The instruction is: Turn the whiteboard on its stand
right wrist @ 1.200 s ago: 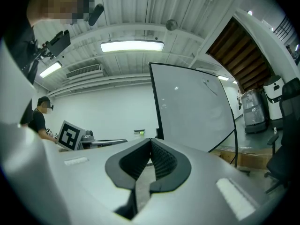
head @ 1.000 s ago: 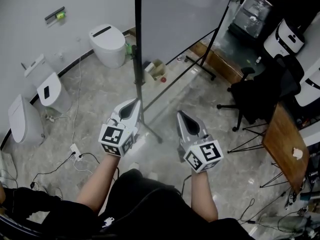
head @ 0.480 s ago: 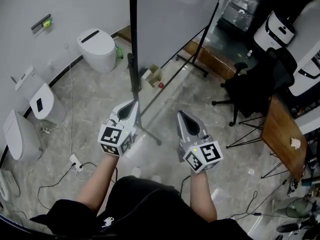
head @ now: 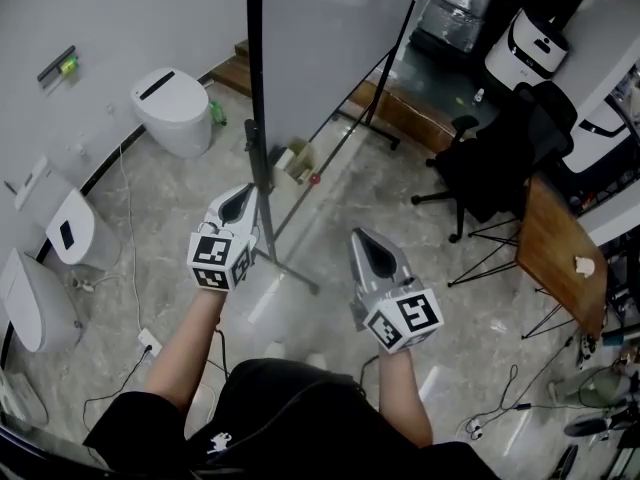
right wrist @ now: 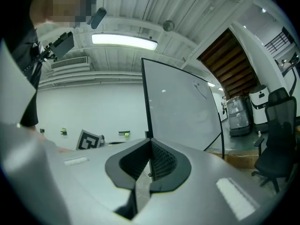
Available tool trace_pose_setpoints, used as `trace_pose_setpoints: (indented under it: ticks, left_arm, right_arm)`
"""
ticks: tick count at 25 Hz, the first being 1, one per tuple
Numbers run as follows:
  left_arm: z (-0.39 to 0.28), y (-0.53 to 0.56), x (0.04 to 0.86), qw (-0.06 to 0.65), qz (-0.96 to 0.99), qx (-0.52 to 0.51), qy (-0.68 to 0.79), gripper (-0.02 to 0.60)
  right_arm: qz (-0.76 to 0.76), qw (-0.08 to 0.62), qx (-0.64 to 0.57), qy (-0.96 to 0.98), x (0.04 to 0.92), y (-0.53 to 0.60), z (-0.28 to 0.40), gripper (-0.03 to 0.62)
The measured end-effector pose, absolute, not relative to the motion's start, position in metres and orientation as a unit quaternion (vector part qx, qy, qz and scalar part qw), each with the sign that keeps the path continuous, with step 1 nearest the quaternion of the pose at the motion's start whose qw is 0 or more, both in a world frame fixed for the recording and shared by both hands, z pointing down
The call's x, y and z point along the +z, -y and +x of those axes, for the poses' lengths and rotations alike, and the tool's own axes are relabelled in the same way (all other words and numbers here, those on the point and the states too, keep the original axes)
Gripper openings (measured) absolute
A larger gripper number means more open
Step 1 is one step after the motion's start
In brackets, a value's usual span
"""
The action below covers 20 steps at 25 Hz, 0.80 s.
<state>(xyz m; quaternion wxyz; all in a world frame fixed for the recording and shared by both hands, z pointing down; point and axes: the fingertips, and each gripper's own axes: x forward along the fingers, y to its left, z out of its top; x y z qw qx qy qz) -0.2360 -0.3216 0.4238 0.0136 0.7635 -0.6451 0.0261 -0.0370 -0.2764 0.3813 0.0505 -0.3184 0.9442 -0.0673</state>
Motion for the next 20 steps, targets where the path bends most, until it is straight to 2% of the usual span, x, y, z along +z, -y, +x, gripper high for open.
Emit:
trace_pose_setpoints:
  ticks: [13,20]
  left_arm:
    - [-0.269,0.387,0.429,-0.004,0.753,0.054,0.656,0.09]
    - [-0.285,0.414,0.444,0.008,0.747,0.069,0.661,0.23]
  right_arm:
    - [-0.357,0.035,-0.064,-0.931,0.387,0.291,-0.034,0.009]
    - [-0.373,0.025,-0.063,-0.925,0.39,0.297,-0.036,0.009]
